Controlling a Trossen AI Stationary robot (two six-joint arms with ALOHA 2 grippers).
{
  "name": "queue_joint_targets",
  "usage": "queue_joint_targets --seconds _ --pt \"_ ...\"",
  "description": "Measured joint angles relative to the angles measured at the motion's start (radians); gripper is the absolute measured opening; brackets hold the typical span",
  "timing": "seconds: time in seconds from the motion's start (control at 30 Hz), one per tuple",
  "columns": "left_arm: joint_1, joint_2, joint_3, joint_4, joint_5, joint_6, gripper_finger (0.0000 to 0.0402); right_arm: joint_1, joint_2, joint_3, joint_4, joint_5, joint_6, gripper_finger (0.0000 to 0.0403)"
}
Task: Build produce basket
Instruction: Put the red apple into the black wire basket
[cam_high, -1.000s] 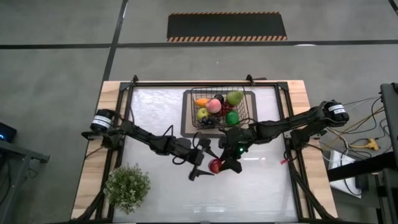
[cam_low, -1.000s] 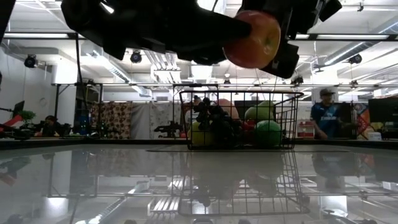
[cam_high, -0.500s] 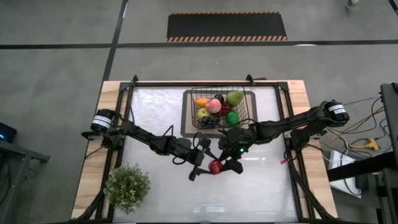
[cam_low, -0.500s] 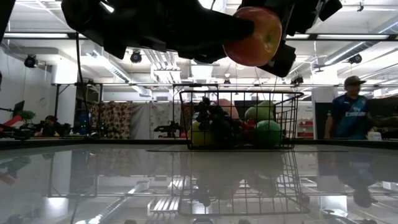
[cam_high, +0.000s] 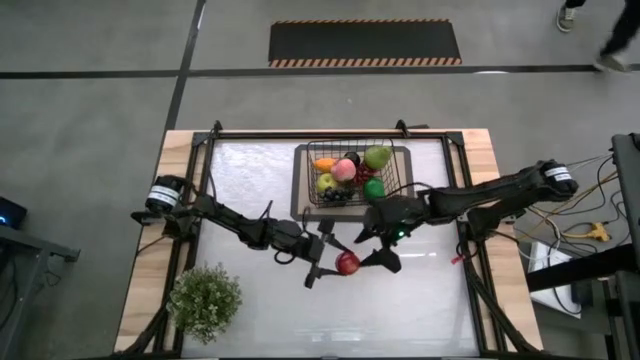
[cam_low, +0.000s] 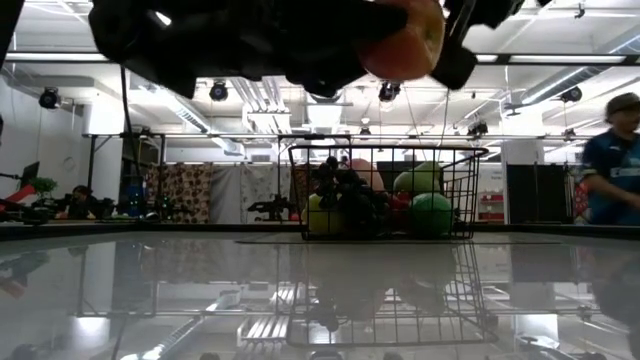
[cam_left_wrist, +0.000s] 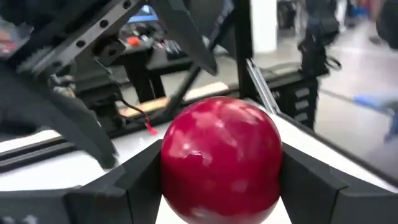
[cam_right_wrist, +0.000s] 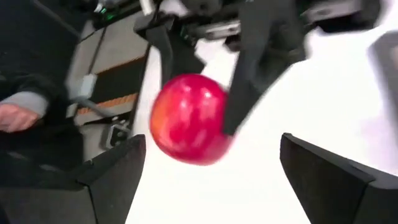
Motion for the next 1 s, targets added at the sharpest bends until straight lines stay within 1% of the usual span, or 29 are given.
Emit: queue_joint_targets --seconds 0.1,0.17,0.3,0.4,0.6,0.67,0.8,0.9,1.0 --pt "-0.001 -0.001 -0.039 0.105 -0.034 -0.033 0.0239 0.003 -0.072 0.000 -0.039 0.090 -0.073 0.0348" --pt "-0.001 -0.001 -0.060 0.178 -0.055 -0.057 0.0241 0.018 -0.117 -0.001 -0.039 0.171 -0.139 0.0345" --pt "0.000 -0.002 -0.097 0.341 -0.062 -0.123 0.0242 0.085 -0.172 -0.015 -0.015 0.395 -0.308 0.0340" --pt "0.004 -0.002 -0.105 0.402 -0.063 -0.183 0.0243 0.159 -0.167 -0.029 0.039 0.550 -0.452 0.0338" --pt "0.026 -0.004 -0.105 0.422 -0.065 -0.374 0.0243 0.294 -0.099 -0.031 0.162 0.770 -0.689 0.0332" --pt "0.035 -0.004 -0.105 0.433 -0.069 -0.439 0.0244 0.320 -0.076 -0.032 0.182 0.805 -0.730 0.0331" --pt "0.052 -0.004 -0.104 0.438 -0.090 -0.539 0.0244 0.345 -0.051 -0.025 0.198 0.809 -0.745 0.0331" --pt "0.061 -0.004 -0.104 0.441 -0.098 -0.577 0.0244 0.345 -0.044 -0.016 0.206 0.817 -0.743 0.0331" --pt "0.063 -0.004 -0.104 0.440 -0.099 -0.583 0.0244 0.344 -0.031 -0.015 0.216 0.861 -0.772 0.0331"
